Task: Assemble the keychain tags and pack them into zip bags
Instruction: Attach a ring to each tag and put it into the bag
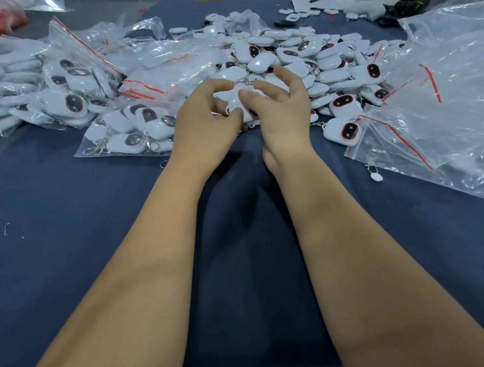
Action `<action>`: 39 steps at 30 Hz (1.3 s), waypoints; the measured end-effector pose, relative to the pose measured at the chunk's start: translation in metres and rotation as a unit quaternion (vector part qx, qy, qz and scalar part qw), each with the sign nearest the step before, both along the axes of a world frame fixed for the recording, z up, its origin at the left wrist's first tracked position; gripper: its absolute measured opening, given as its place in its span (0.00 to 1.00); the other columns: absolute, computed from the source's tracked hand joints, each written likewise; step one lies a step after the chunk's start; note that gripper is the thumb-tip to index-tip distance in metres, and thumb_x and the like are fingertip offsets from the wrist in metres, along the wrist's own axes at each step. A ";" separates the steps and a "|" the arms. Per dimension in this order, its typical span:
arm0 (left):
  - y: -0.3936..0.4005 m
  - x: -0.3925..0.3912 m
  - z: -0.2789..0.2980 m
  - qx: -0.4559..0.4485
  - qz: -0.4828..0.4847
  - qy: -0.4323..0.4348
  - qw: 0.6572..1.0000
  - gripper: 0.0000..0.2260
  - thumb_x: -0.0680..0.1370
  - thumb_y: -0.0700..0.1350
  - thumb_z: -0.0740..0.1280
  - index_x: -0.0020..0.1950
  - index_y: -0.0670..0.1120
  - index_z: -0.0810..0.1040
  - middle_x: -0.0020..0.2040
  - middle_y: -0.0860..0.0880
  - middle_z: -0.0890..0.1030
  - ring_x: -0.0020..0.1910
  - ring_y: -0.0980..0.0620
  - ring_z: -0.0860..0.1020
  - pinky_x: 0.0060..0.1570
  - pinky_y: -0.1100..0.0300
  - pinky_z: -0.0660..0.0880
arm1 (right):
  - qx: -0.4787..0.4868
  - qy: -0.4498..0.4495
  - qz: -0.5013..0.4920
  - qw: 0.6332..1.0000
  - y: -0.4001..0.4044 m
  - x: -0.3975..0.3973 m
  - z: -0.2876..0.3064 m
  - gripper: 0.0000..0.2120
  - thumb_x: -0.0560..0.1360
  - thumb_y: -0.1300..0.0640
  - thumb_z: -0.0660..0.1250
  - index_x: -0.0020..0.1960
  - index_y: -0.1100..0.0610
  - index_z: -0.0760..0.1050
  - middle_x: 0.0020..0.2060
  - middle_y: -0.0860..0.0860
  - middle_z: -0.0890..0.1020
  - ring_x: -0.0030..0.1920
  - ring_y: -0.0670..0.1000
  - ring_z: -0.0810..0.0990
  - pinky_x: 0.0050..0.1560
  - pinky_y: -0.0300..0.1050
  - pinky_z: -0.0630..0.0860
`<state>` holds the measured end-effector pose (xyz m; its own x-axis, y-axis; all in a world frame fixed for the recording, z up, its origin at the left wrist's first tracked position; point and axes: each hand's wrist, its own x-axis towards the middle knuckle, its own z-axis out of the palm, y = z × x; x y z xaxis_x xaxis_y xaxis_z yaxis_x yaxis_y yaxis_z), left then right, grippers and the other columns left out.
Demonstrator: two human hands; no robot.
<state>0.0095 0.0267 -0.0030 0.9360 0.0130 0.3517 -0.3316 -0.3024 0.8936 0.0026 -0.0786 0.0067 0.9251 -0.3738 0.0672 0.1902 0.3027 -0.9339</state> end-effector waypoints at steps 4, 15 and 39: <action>-0.001 -0.002 0.003 -0.014 -0.026 0.060 0.998 0.11 0.73 0.37 0.68 0.46 0.54 0.76 0.28 0.58 0.79 0.31 0.59 0.80 0.39 0.63 0.78 | 0.010 -0.008 0.013 1.000 0.000 0.002 -0.001 0.28 0.74 0.64 0.73 0.71 0.57 0.68 0.57 0.54 0.81 0.53 0.49 0.82 0.55 0.44 0.80; 0.001 0.003 -0.001 -0.138 -0.055 0.126 0.981 0.16 0.73 0.33 0.66 0.54 0.51 0.73 0.39 0.46 0.82 0.32 0.52 0.81 0.41 0.57 0.81 | -0.095 0.023 0.108 0.989 0.006 0.005 -0.003 0.09 0.77 0.64 0.62 0.43 0.58 0.79 0.38 0.55 0.79 0.37 0.51 0.76 0.32 0.41 0.71; -0.001 0.001 0.002 -0.120 -0.052 0.126 0.983 0.20 0.75 0.36 0.63 0.60 0.56 0.77 0.36 0.50 0.81 0.32 0.55 0.79 0.40 0.61 0.80 | -0.093 0.077 0.100 0.988 0.003 0.008 0.000 0.04 0.74 0.66 0.61 0.43 0.63 0.75 0.35 0.59 0.77 0.24 0.49 0.71 0.26 0.41 0.68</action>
<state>0.0101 0.0260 -0.0010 0.9937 -0.0322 0.1076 -0.1091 -0.0493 0.9928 0.0110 -0.0757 0.0065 0.9839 -0.1761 -0.0306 -0.0056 0.1405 -0.9901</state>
